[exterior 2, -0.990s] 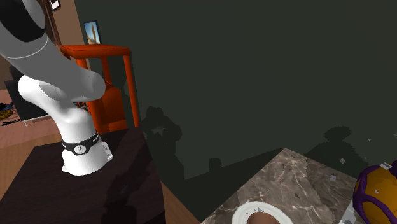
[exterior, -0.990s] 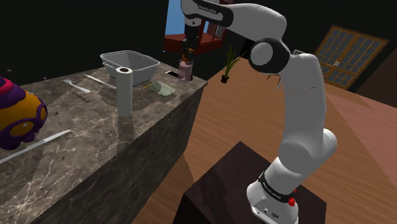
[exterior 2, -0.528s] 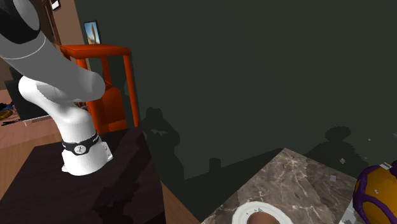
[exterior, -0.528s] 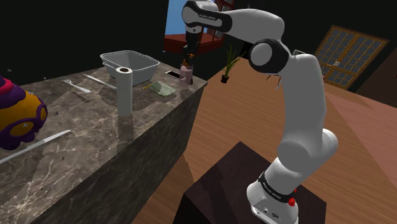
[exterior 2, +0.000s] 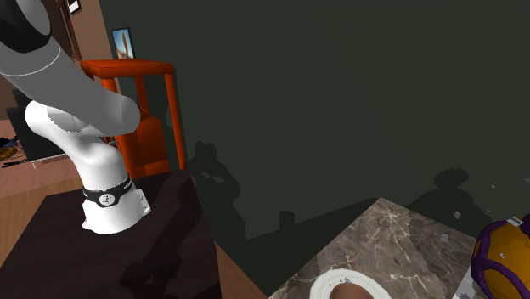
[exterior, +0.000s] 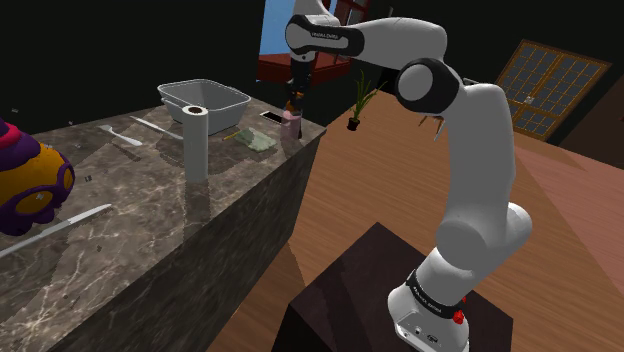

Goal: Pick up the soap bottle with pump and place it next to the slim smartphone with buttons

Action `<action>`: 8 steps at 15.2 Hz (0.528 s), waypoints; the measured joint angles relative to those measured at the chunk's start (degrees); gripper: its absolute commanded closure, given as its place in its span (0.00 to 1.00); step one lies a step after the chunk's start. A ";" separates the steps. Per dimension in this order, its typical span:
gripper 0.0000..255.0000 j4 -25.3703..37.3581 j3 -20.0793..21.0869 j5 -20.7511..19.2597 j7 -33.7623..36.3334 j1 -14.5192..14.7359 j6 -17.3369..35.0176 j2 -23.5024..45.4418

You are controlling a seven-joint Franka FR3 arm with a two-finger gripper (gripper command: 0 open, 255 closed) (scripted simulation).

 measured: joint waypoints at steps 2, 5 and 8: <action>1.00 0.01 0.00 -0.01 0.00 0.00 0.05 0.02; 0.00 0.03 -0.01 -0.01 0.00 -0.01 0.07 0.03; 0.00 -0.05 -0.01 -0.02 0.03 0.00 0.09 0.04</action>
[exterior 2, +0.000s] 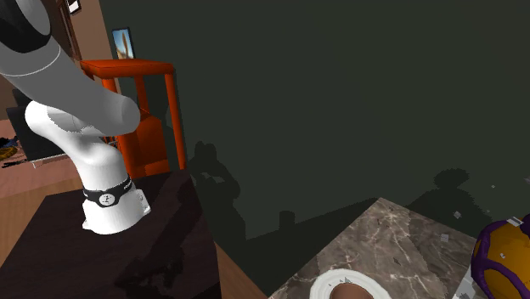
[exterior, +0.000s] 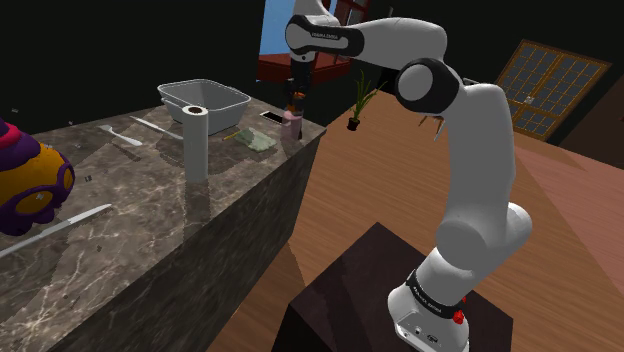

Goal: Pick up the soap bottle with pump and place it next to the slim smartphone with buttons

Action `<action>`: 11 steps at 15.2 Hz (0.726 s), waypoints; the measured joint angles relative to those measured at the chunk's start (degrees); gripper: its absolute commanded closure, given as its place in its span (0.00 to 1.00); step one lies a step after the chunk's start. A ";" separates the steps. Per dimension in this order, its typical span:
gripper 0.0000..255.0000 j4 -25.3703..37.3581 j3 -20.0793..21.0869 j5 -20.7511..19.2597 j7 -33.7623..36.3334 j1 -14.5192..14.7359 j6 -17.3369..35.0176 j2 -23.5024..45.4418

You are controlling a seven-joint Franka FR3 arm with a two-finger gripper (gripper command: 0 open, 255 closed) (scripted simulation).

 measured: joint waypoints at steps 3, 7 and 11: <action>0.00 -0.01 0.00 0.00 0.00 -0.01 0.00 0.00; 0.00 6.43 0.09 0.03 -0.55 1.40 -5.84 0.47; 0.00 9.03 0.03 0.00 -0.94 1.78 -7.82 1.10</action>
